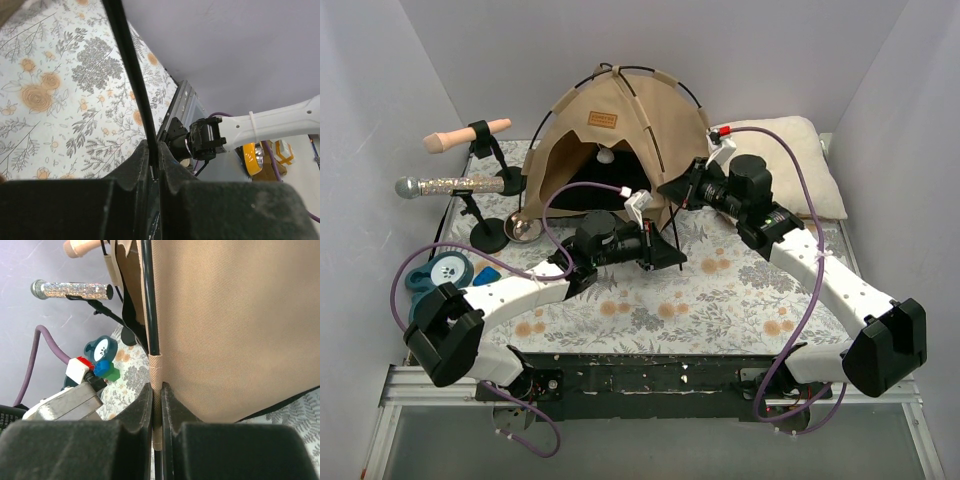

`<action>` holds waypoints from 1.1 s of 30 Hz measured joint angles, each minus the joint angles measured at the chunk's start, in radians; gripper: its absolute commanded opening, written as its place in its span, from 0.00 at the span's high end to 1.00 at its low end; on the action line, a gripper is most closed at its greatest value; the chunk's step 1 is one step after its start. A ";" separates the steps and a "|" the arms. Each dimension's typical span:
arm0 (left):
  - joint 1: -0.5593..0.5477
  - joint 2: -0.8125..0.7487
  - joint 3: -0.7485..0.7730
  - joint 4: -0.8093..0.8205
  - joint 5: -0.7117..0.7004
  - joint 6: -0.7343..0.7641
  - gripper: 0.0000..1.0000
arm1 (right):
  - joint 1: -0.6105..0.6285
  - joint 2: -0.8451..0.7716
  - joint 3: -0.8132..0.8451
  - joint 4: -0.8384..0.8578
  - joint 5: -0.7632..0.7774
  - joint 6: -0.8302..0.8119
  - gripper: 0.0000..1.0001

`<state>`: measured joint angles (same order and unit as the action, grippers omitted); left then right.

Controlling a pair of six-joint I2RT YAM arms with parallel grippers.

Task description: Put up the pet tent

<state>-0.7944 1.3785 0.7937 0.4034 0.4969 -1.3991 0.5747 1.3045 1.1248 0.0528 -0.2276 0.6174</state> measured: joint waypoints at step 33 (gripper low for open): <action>0.161 0.115 0.303 0.113 0.254 -0.111 1.00 | -0.262 -0.496 -0.592 0.240 -0.168 -0.679 0.33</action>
<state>-0.6334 1.4937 1.0966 0.5163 0.7506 -1.5105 0.3130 0.8082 0.5323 0.2928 -0.3954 -0.0620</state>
